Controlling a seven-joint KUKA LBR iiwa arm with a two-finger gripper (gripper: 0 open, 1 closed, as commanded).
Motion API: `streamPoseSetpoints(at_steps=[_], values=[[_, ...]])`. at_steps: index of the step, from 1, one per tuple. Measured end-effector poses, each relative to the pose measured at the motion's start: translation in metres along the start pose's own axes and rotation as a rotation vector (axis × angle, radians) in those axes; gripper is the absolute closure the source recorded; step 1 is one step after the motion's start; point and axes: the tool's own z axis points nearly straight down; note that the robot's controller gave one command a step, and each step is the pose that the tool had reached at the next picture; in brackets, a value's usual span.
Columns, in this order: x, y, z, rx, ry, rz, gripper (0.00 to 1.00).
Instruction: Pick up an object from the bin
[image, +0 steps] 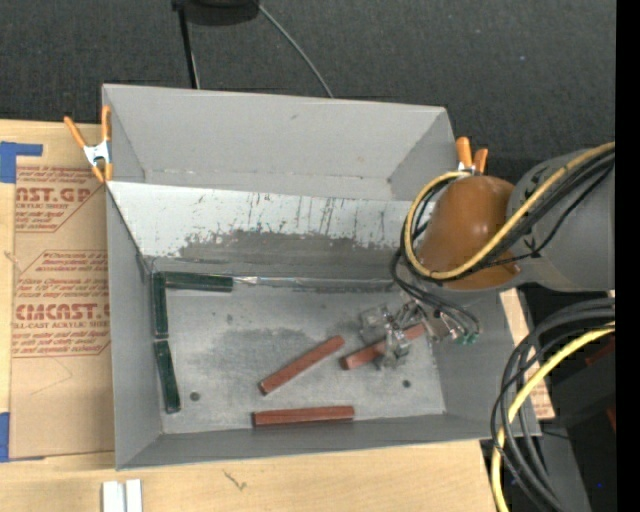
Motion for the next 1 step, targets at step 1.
streamPoseSetpoints(at_steps=[1], values=[[0.0465, 0.0023, -0.1503, 0.002, -0.003, 0.089, 1.00]])
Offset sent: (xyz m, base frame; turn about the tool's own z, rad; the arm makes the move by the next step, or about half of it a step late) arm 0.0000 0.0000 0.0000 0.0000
